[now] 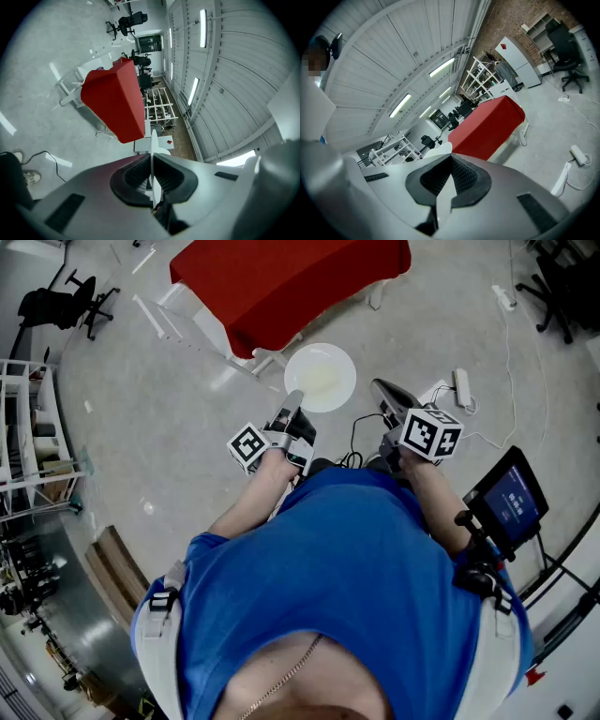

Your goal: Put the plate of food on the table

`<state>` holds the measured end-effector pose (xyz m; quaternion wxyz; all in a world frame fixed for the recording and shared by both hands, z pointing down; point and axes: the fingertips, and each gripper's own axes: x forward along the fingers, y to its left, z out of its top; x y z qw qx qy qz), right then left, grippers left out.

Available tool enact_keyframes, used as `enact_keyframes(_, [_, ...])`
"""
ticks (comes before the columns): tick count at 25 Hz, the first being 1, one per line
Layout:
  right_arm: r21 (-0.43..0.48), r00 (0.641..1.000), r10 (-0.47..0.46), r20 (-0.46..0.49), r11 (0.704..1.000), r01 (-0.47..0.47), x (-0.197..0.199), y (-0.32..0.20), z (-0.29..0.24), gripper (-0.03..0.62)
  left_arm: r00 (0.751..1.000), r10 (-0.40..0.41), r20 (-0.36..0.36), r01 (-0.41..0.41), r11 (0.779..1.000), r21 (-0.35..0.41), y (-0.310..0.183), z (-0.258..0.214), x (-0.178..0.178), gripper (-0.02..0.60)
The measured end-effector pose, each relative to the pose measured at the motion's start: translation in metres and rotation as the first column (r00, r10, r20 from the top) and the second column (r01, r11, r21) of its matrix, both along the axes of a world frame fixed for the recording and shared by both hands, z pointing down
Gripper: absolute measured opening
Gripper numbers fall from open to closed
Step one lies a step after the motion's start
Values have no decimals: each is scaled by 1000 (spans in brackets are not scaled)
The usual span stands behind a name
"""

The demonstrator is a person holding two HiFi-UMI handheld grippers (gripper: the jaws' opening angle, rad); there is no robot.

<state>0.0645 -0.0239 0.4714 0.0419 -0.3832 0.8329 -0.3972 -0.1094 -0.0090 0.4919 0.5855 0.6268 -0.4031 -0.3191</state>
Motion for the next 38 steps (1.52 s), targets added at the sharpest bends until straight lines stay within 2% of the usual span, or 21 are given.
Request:
enact_keyframes(3, [-9, 1000, 2, 5, 1000, -2, -3, 4, 0, 2, 1000, 3, 2, -3, 999, -35, 6, 6, -3, 17])
enact_keyframes(12, [1, 1000, -13, 2, 1000, 13, -7, -1, -7, 2, 1000, -14, -13, 13, 1000, -6, 3, -4, -2, 17])
enact_keyframes(24, [1, 999, -13, 30, 1000, 13, -12, 7, -8, 2, 1000, -19, -3, 19, 1000, -16, 9, -6, -9, 17])
enact_keyframes(38, [19, 998, -57, 32, 998, 57, -24, 0, -8, 2, 1000, -30, 4, 30, 1000, 1, 2, -11, -13, 17])
